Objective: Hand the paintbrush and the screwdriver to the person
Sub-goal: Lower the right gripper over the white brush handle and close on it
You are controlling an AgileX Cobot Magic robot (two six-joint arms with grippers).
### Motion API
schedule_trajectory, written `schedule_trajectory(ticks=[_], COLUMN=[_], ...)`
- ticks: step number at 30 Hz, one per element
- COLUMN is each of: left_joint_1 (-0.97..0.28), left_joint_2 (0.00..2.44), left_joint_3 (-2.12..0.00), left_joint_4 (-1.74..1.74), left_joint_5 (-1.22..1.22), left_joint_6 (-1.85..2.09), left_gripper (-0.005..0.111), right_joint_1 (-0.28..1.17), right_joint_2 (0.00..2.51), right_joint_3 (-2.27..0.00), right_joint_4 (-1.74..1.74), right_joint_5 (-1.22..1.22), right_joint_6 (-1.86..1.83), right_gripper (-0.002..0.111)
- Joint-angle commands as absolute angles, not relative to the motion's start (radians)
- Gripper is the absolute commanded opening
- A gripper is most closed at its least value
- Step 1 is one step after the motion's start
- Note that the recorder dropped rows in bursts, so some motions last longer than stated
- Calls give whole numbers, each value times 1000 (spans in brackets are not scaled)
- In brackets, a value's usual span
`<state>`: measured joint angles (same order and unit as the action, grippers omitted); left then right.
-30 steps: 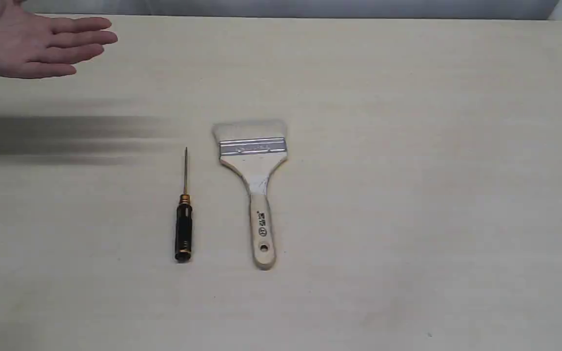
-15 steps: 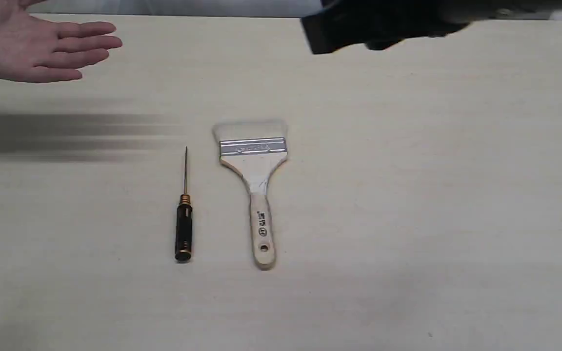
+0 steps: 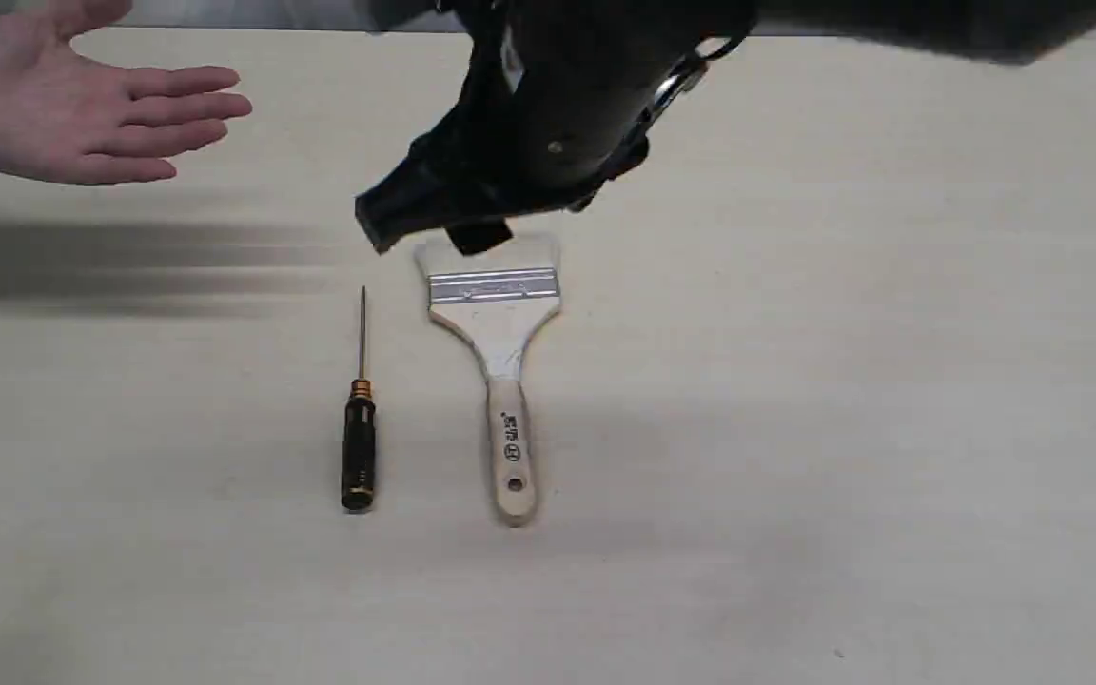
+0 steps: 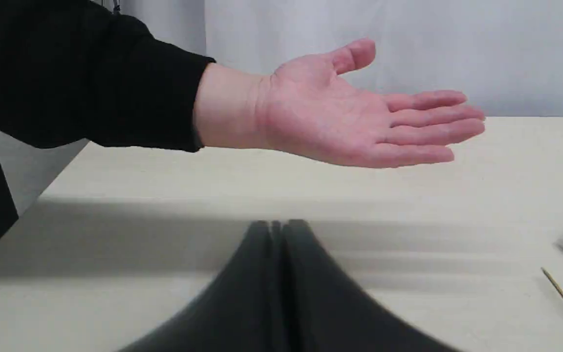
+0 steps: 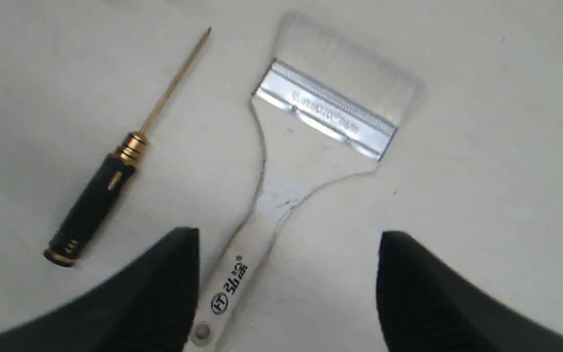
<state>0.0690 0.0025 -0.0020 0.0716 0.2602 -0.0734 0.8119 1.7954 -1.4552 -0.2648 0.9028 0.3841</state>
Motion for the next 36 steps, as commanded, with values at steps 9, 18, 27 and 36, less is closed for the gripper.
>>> schedule_trajectory(ticks=[9, 18, 27, 36], left_joint_1=[63, 63, 63, 63], left_joint_2=[0, 0, 0, 0], left_joint_3=[0, 0, 0, 0], left_joint_4=[70, 70, 67, 69], left_joint_5=[250, 250, 250, 250], left_joint_6=[-75, -75, -75, -75], left_gripper=[0, 0, 0, 0], right_joint_1=[813, 809, 780, 754], right_joint_2=[2011, 2083, 2137, 2185], right_joint_3=[-1461, -1464, -1464, -1464], right_joint_4=[-244, -191, -184, -158], right_joint_5=[895, 808, 775, 726], right_joint_6=[467, 502, 565, 563], right_gripper=[57, 57, 54, 46])
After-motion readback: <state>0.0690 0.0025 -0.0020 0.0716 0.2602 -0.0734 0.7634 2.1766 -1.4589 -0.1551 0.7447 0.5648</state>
